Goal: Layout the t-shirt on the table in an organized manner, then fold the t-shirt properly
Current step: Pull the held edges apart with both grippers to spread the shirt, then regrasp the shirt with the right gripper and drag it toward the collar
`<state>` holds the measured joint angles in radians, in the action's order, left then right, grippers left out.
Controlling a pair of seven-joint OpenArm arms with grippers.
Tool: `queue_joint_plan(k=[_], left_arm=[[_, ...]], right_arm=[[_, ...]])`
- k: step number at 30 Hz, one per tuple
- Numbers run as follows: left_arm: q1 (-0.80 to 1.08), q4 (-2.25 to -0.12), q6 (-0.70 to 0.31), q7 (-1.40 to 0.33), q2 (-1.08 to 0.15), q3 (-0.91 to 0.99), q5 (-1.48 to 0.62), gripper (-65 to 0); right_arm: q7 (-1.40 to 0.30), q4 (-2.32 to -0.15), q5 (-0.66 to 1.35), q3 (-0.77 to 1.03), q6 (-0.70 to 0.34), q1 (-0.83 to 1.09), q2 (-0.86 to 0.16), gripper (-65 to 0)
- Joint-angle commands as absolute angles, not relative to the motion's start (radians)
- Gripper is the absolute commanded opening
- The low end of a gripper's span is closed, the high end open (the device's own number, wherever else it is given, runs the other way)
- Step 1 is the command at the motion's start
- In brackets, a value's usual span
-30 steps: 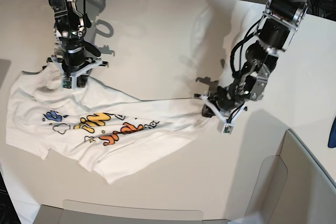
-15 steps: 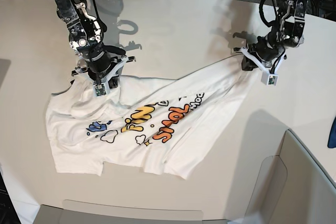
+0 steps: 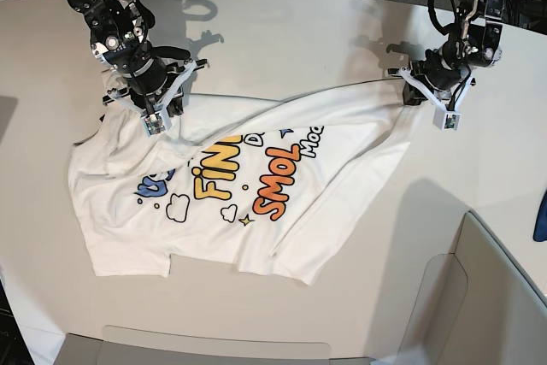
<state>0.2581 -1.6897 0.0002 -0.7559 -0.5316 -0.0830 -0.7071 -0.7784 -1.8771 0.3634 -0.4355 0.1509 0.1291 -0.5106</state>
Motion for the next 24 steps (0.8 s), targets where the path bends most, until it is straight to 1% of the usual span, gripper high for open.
queue_joint_plan(k=[1,2,3,4,7,9,10,13,15,19,21,24], left_arm=[[0.252,-1.707,-0.002,-0.739,-0.545,-0.077,-0.708,-65.0],[0.252,-1.709,-0.002,-0.739,-0.545,-0.077,-0.708,-65.0],[0.252,-1.71,-0.002,-0.739,-0.545,-0.077,-0.708,-65.0],[0.252,-1.712,-0.002,-0.739,-0.545,-0.077,-0.708,-65.0],[0.252,-1.712,-0.002,-0.739,-0.545,-0.077,-0.708,-65.0],[0.252,-1.712,-0.002,-0.739,-0.545,-0.077,-0.708,-65.0],[0.252,-1.712,-0.002,-0.739,-0.545,-0.077,-0.708,-65.0],[0.252,-1.71,-0.002,-0.739,-0.545,-0.077,-0.708,-65.0],[0.252,-1.71,-0.002,-0.739,-0.545,-0.079,-0.708,-65.0],[0.252,-1.709,-0.002,-0.739,-0.545,-0.079,-0.708,-65.0],[0.252,-1.707,-0.002,-0.739,-0.545,-0.079,-0.708,-65.0],[0.252,-1.707,-0.002,-0.739,-0.544,-0.079,-0.708,-65.0]], right_arm=[[-0.757,-1.908,0.355,-0.424,0.154,0.125,-0.504,-58.6],[-0.757,-1.914,0.355,-0.407,0.154,0.128,-0.49,-57.8],[-0.757,-1.92,0.355,-0.386,0.154,0.131,-0.478,-55.7],[-0.757,-1.922,0.355,-0.369,0.154,0.139,-0.467,-52.9],[-0.757,-1.934,0.355,-0.308,0.154,0.151,-0.435,-41.1],[-0.757,-1.954,0.355,-0.272,0.154,0.16,-0.415,-36.0],[-0.756,-1.965,0.357,-0.249,0.154,0.163,-0.401,-34.6],[-0.756,-1.989,0.367,-0.148,0.154,0.163,-0.309,-34.3],[-0.756,-1.989,0.421,-0.056,0.153,0.157,-0.232,-34.3],[-0.753,-1.977,0.556,0.185,0.153,0.133,-0.042,-34.3],[-0.753,-1.971,0.584,0.285,0.153,0.119,0.042,-34.3],[-0.753,-1.966,0.581,0.364,0.154,0.091,0.111,-34.3]])
